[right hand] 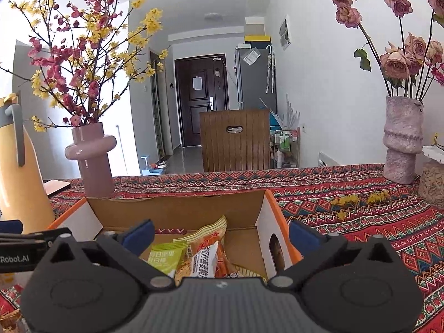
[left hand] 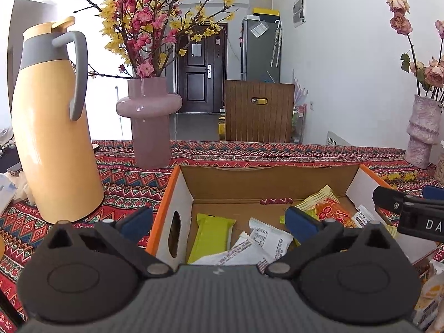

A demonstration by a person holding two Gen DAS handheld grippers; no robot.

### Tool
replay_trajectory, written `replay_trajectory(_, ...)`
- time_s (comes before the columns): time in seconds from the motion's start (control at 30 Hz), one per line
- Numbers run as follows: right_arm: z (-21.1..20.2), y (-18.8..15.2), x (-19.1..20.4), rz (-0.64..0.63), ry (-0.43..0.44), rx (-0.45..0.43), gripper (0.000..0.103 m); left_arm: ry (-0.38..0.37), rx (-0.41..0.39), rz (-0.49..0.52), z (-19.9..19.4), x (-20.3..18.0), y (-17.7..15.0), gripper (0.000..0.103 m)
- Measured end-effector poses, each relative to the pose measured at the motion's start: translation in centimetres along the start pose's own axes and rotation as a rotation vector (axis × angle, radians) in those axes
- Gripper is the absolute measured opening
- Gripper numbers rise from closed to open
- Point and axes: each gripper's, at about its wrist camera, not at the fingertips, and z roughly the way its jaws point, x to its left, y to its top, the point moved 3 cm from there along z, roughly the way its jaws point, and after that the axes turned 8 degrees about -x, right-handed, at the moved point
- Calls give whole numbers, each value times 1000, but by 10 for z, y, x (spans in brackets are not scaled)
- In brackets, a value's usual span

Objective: Organize snacks
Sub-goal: 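Carry both packets over the box and open both grippers to drop them, then withdraw both grippers from the box back toward the snack pile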

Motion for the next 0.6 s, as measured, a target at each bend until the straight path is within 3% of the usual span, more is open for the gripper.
replay_trajectory(0.3,-6,10,-1,2,2,-10,103,21,-7,7,-7,-4,7,103)
replay_trajectory(0.6,-39,23,6,-28,-4,-28,103,24,-24,3,-42,5,20,103)
